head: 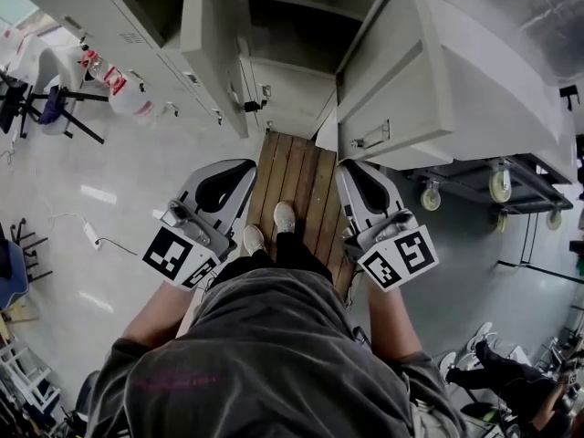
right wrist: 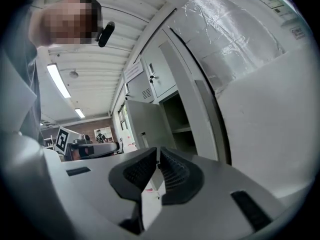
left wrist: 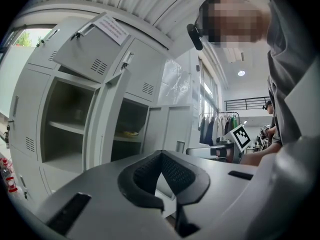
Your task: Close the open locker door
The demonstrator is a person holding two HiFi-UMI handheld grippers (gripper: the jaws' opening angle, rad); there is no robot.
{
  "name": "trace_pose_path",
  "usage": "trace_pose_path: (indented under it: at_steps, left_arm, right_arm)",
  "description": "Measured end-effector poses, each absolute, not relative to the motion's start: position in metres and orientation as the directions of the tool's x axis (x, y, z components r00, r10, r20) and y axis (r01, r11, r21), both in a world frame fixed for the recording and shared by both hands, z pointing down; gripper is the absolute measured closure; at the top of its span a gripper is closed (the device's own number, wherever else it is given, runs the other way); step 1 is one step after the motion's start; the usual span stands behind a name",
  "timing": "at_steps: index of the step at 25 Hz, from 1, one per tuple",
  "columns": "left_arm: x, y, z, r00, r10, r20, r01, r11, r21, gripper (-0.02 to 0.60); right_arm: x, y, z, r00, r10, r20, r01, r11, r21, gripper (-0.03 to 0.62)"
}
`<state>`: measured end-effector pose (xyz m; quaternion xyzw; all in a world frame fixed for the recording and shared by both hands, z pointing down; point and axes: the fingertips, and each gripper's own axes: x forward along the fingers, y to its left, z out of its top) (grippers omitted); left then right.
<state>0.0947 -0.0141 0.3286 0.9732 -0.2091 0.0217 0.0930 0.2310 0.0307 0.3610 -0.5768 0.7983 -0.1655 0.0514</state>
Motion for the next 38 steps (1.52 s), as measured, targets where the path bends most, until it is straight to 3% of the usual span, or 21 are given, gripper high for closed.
trace_pose_path:
  at_steps: [11,16,23,38]
  left_arm:
    - [0.130,-0.010,0.351,0.933,-0.337,0.121,-0.356,-0.913,0.199,0.568]
    - [0.139,-0.012,0.358,0.937,-0.325,0.130,-0.346,-0.915,0.207,0.568]
    - [0.149,-0.015,0.363,0.937,-0.321,0.141,-0.345,-0.914,0.213,0.568]
    - [0.148,-0.023,0.369,0.924,-0.353,0.145,-0.378,-0.899,0.221,0.568]
  right_arm:
    - [0.274,0.046,0.375,-0.247,-0.960,0.135,-0.927,0.193,-0.322,0.514]
    - [0.291,0.047,0.378,-0.217,-0.966,0.140,-0.935,0.164,-0.313,0.456]
    - [0.298,0.038,0.379,-0.255,-0.957,0.135,-0.927,0.202,-0.314,0.416]
    - [0.300,0.022,0.380,-0.310,-0.942,0.124,-0.915,0.261,-0.308,0.430]
